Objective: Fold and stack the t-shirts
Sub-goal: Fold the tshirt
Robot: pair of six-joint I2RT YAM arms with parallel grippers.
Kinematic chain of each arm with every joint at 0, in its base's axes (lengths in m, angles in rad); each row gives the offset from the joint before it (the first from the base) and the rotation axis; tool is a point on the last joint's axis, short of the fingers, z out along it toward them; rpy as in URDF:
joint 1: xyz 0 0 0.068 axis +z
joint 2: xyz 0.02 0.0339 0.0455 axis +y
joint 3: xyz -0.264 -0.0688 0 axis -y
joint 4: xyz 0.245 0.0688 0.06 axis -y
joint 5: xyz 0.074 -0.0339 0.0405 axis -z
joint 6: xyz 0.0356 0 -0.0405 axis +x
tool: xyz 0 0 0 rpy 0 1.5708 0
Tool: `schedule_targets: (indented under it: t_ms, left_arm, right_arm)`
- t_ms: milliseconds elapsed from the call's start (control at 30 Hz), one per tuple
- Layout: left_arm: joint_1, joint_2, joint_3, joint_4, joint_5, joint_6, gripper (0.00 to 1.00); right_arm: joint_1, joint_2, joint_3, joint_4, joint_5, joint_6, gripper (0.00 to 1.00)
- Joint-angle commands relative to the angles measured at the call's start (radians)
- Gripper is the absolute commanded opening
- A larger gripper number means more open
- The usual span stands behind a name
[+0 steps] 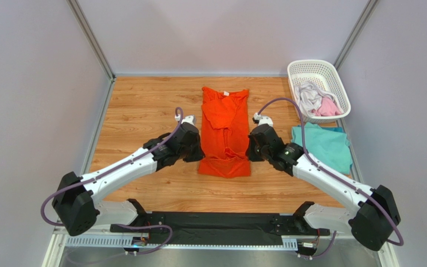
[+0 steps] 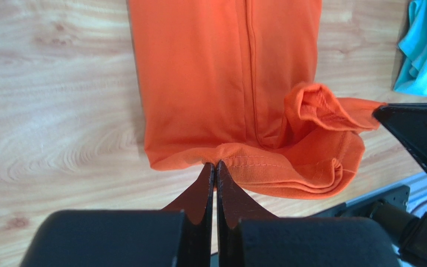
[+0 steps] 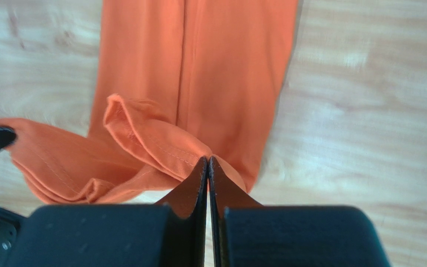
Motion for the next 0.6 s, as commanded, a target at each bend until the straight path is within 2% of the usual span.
schedule_targets:
  t_ms: [0,233,567]
  left_arm:
    - [0.042,0.05,0.073,0.02,0.033,0.073,0.0]
    - [0.136,0.174,0.165,0.036,0.09,0.117,0.0]
    - [0.245,0.343,0.23,0.127,0.241,0.168,0.0]
  right_arm:
    - [-0.058,0.049,0.077,0.111,-0.062,-0.069,0.0]
    - [-0.185,0.172,0.168,0.154,-0.165,-0.115,0.0]
    - [-0.257,0.322,0.24,0.183,-0.235,-0.132,0.0]
